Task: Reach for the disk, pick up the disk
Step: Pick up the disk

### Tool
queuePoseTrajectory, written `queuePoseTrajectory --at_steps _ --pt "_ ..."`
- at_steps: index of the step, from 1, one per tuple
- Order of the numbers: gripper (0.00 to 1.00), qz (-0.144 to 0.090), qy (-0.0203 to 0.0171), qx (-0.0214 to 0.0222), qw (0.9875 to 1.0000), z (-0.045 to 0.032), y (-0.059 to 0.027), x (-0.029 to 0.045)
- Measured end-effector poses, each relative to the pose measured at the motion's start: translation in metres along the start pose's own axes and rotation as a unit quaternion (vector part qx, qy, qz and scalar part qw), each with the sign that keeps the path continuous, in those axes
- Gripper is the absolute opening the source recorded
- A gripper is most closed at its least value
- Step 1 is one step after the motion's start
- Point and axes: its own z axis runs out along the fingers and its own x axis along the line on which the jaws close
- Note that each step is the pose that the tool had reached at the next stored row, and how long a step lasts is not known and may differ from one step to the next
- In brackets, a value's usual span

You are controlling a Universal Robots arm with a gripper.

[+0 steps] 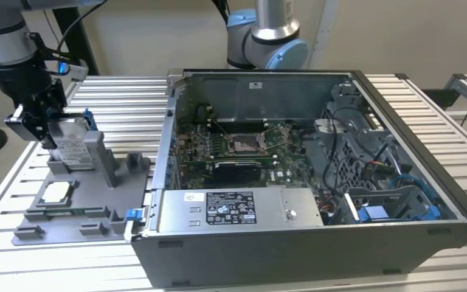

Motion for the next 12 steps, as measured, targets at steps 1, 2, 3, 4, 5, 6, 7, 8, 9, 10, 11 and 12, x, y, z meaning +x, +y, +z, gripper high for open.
queuePoseTrajectory --at_steps 1,2,3,4,5,6,7,8,9,10,11,12 --pt "1.00 0.000 -0.0001 0.0000 1.0000 0.0003 0.0000 0.0000" --pt "1.00 0.000 -0.0001 0.0000 1.0000 0.0002 0.0000 0.0000" --pt "1.00 0.000 -0.0001 0.0000 1.0000 0.0002 0.0000 0.0000" --pt "1.00 0.000 -0.0001 0.0000 1.0000 0.0003 0.0000 0.0000" --pt "1.00 0.000 -0.0002 0.0000 1.0000 0.0003 0.0000 0.0000" --pt "0.00 0.000 -0.0002 0.0001 1.0000 0.0003 0.0000 0.0000" --pt "0.00 0.000 -0.0002 0.0001 1.0000 0.0004 0.0000 -0.0001" --pt "0.00 0.000 -0.0002 0.0001 1.0000 0.0004 0.0000 0.0000" --pt "0.00 0.000 -0.0002 0.0001 1.0000 0.0004 0.0000 0.0000" --pt "0.00 0.000 -0.0002 0.0001 1.0000 0.0004 0.0000 0.0000" --pt "0.00 0.000 -0.0001 0.0001 1.0000 0.0003 0.0000 0.0000" --pt "0.00 0.000 -0.0001 0.0001 1.0000 0.0003 0.0000 0.0000"
